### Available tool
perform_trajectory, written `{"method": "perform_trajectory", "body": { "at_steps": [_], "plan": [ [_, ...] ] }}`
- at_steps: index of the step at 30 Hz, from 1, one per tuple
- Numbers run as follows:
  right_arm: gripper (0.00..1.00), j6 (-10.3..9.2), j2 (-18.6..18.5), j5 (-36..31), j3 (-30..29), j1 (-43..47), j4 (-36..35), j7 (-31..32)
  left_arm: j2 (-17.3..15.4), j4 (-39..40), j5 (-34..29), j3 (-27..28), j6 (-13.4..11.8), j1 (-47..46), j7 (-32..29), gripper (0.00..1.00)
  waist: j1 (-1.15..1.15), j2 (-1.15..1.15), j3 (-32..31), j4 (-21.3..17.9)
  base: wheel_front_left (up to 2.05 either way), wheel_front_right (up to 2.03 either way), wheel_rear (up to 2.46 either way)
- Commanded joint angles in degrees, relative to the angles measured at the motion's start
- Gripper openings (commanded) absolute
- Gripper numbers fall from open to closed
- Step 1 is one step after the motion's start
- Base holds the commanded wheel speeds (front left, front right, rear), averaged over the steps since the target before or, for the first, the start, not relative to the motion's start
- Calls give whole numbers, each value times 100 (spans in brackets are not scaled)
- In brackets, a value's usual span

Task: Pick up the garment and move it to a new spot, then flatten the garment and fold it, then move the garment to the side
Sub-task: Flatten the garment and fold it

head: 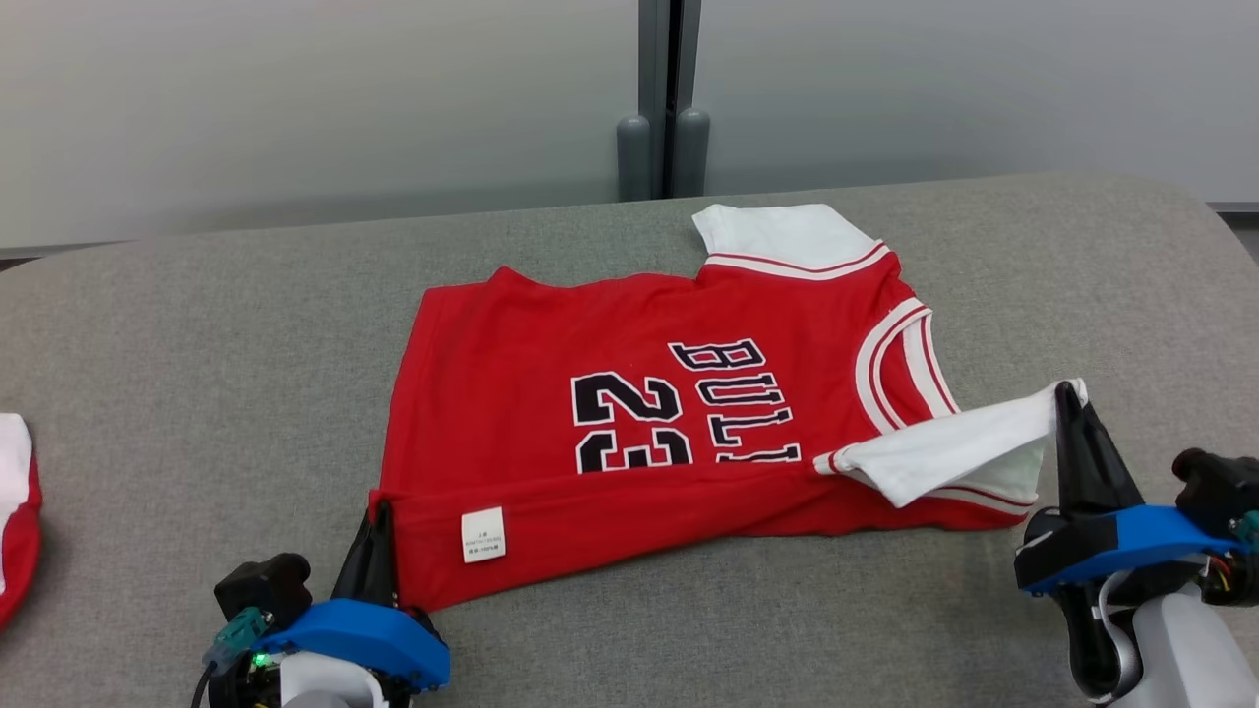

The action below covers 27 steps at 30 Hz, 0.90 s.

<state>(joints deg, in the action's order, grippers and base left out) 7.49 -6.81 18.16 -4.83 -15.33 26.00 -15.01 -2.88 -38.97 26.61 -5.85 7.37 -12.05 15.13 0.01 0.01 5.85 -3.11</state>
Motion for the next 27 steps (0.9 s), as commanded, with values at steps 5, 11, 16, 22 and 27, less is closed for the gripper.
{"method": "perform_trajectory", "body": {
  "at_steps": [5,11,16,22,27],
  "plan": [
    [0,1,-59,-179,-74,-488,237,-25,-2,-92,-127,38,-20,-466,3,0,-1,-1,307,113,0,0,0],
    [0,1,-68,-447,-175,-908,499,-24,-2,-128,-308,-22,-14,-975,2,0,-1,-1,577,192,0,0,0],
    [0,1,-83,-660,-198,-1158,706,-24,-3,-302,-433,-89,-5,-1298,3,0,-1,-1,744,213,0,0,0],
    [100,1,16,-863,-363,-1305,789,-25,-2,-285,-422,96,-158,-1308,3,100,-1,-1,826,184,0,0,0],
    [100,1,137,-920,-578,-1007,517,-24,-4,207,-276,335,-273,-924,3,100,-1,-1,806,157,0,0,0]
  ]
}}
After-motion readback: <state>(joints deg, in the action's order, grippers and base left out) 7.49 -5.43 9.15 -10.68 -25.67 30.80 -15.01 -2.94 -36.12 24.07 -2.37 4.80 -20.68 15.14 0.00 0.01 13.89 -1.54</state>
